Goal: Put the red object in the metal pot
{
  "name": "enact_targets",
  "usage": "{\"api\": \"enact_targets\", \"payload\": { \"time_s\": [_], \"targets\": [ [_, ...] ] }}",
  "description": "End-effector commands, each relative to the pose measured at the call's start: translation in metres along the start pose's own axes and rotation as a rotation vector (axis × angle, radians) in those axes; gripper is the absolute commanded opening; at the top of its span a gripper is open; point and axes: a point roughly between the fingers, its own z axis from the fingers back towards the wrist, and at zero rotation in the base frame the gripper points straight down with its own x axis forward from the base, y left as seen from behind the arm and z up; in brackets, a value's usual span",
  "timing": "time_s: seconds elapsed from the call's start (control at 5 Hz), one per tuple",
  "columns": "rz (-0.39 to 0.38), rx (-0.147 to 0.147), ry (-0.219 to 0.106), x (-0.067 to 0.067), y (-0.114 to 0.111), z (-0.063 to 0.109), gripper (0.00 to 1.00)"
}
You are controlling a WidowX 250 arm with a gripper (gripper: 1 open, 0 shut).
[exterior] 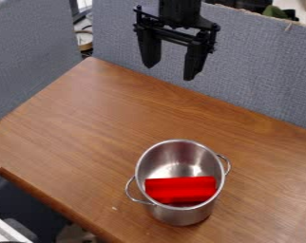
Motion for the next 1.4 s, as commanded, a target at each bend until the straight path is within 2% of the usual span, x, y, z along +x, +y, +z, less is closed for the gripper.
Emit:
{"api": "enact_targets", "payload": {
  "time_s": [0.0,0.2,0.4,0.6,0.8,1.0,1.2],
  "targets": [
    [-0.06,0.002,0.003,0.023,0.012,0.001,1.0],
    [-0.15,-0.006,0.01,0.023,0.002,0.011,1.0],
    [-0.201,-0.031,0.027,0.016,-0.012,0.015,1.0],
    [-0.166,-0.044,0.055,0.009,-0.02,0.018,1.0],
    [-0.105,-0.046,0.042,0.025,-0.018,0.02,1.0],
    [-0.064,-0.037,0.045,0.044,-0.012,0.014,1.0],
    [-0.072,-0.023,0.056,0.05,0.024,0.018,1.0]
  ]
}}
